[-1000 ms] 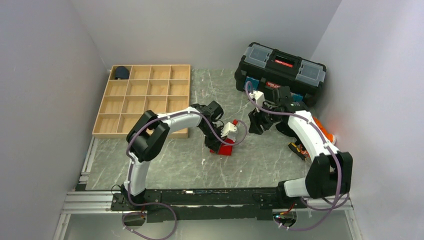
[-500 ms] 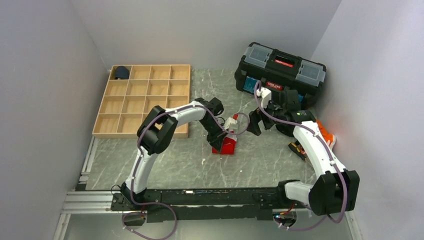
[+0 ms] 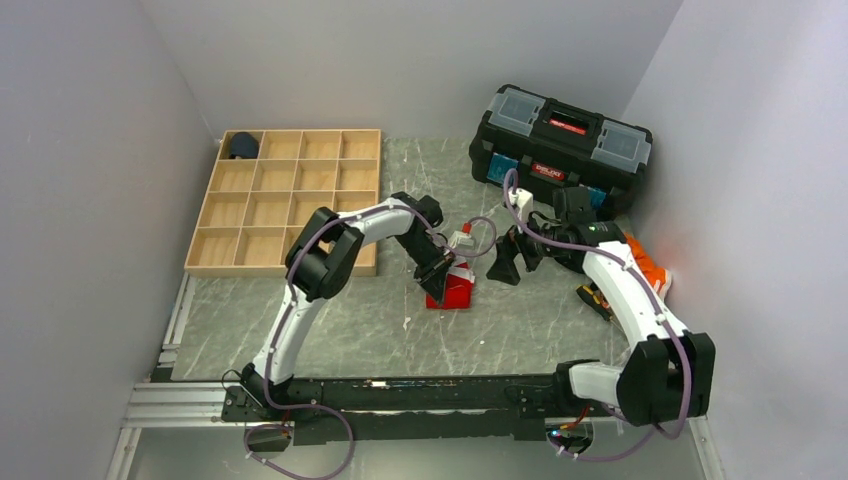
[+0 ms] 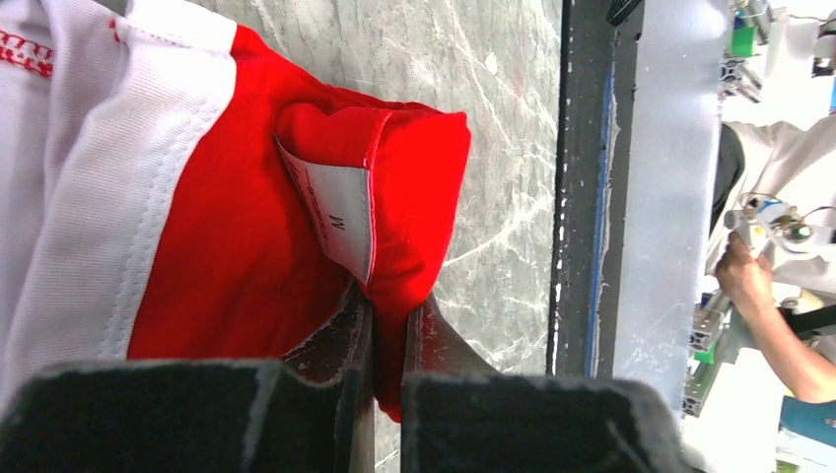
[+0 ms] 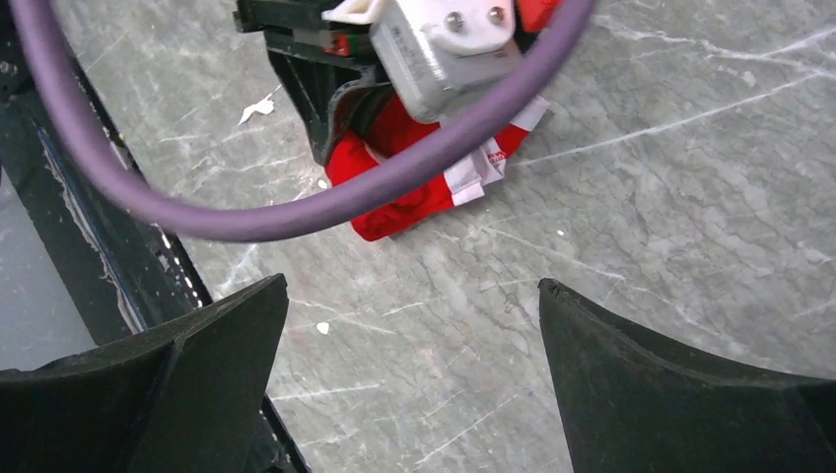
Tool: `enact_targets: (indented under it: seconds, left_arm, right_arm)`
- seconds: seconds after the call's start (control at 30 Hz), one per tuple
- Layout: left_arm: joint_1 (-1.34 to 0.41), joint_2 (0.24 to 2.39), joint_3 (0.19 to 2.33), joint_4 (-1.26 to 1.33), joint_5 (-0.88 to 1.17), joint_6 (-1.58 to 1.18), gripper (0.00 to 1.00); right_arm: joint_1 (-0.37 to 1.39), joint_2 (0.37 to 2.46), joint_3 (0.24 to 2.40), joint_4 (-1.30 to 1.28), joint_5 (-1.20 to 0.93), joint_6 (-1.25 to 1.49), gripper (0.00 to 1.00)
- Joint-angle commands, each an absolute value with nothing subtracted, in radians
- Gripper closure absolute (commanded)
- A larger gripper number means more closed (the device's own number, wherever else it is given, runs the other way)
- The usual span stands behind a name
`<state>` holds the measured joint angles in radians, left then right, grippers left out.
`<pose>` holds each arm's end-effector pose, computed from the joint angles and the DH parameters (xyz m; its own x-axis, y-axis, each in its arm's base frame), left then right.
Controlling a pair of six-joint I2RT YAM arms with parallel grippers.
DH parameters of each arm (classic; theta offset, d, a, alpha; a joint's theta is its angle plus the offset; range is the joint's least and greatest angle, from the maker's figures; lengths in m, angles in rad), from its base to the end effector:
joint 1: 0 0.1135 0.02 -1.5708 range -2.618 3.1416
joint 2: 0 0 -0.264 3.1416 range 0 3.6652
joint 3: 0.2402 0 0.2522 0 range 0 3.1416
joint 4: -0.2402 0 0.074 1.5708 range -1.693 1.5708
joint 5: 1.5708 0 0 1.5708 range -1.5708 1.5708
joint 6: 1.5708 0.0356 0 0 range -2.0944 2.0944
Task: Roll the underwear
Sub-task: Roll the underwear to the center of the board.
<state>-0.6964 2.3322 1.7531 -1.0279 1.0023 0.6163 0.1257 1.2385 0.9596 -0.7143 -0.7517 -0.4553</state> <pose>0.3157 -0.3031 0.1277 -0.4395 0.7731 -0.4573 0.7058 -0.0176 -0.7081 0.2356 0.0543 0.2695 -0.5436 -0.3925 -0.7420 -0.7800 0.5628 0.2737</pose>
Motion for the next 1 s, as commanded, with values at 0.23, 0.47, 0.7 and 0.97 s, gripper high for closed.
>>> enact_targets:
  seconds: [0.23, 0.47, 0.7, 0.97]
  left_arm:
    - [-0.664, 2.505, 1.879, -1.173, 1.073, 0.647, 1.00]
    - [-0.652, 2.575, 1.924, -1.228, 1.139, 0.626, 1.00]
    - [-0.653, 2.615, 1.965, -1.250, 1.145, 0.584, 1.00]
    - [-0.653, 2.622, 1.976, -1.253, 1.149, 0.564, 1.00]
  right_arm:
    - [0.449, 1.107, 0.834, -0.600, -0.429, -0.559, 0.07]
    - [0.654, 1.170, 0.763, -0.486, -0.223, -0.611, 0.12]
    - [0.817, 1.284, 0.737, -0.396, -0.041, -0.682, 0.21]
    - [0.884, 1.377, 0.719, -0.325, 0.088, -0.751, 0.27]
